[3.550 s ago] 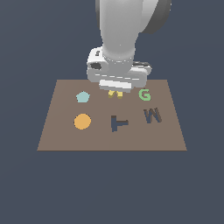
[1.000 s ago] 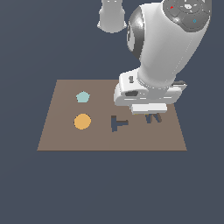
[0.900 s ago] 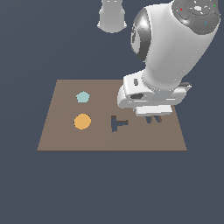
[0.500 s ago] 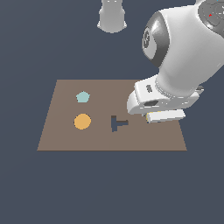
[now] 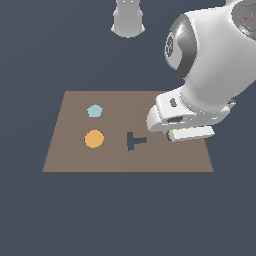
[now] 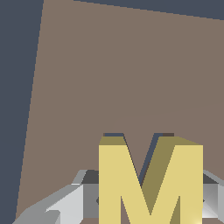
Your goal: Insert a designated object into the corresponding slot on a board.
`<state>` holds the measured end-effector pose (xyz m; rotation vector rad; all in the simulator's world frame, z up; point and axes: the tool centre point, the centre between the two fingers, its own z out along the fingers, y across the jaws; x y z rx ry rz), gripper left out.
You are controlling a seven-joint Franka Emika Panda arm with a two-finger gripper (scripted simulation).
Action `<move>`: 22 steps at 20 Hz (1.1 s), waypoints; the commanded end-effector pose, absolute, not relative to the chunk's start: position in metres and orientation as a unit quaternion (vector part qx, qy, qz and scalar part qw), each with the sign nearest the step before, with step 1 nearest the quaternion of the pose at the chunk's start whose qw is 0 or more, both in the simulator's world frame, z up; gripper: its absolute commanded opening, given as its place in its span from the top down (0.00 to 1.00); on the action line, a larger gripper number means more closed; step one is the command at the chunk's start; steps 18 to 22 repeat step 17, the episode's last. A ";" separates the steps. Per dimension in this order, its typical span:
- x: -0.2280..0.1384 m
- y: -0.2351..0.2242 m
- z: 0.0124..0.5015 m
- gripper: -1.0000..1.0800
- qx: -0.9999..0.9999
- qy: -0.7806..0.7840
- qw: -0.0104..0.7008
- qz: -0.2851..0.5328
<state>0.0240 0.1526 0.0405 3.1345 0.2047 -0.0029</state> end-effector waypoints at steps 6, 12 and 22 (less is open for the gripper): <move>0.024 0.152 0.031 1.00 0.998 0.065 0.000 -0.001; 0.024 0.152 0.031 0.04 0.998 0.065 0.000 -0.001; 0.024 0.152 0.031 0.04 0.998 0.065 0.000 -0.001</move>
